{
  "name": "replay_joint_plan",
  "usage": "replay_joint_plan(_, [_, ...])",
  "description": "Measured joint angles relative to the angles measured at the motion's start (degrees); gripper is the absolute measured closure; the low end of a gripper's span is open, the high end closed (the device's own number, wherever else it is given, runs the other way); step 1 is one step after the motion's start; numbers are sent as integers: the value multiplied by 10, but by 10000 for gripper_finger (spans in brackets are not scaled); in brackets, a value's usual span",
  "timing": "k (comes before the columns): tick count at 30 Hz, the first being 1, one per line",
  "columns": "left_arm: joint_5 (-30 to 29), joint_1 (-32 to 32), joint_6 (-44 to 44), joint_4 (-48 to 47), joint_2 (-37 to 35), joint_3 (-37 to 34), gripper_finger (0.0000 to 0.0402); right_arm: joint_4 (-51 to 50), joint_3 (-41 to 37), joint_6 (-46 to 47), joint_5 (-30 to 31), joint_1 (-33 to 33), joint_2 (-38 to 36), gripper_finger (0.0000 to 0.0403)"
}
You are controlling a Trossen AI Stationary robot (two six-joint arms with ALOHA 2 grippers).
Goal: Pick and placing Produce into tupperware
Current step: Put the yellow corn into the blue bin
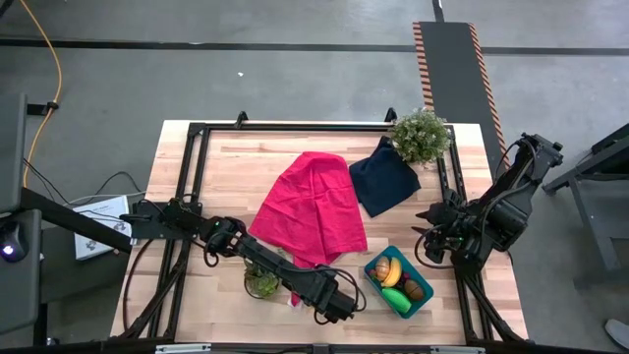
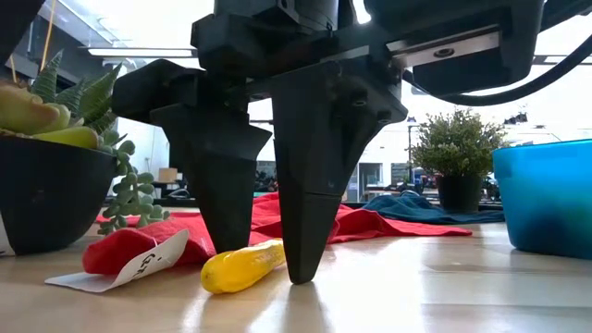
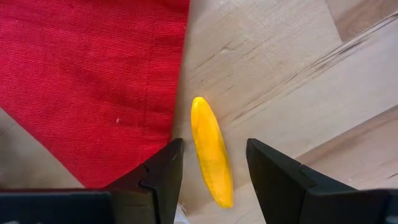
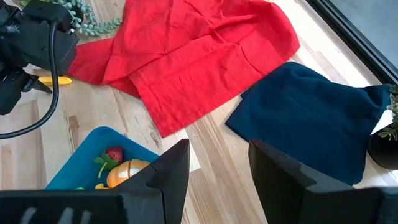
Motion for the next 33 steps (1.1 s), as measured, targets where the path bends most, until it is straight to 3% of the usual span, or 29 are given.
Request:
replay_joint_plan(12, [1,0,7,0,0,0,242,0,0,2,2,0,0,247])
replay_joint_plan(24, [6,0,10,3,1,5,344,0,0,3,2,0,0,247])
replay_joint_plan(33, [4,0,11,9,2,24,365,0,0,3,4,0,0,247])
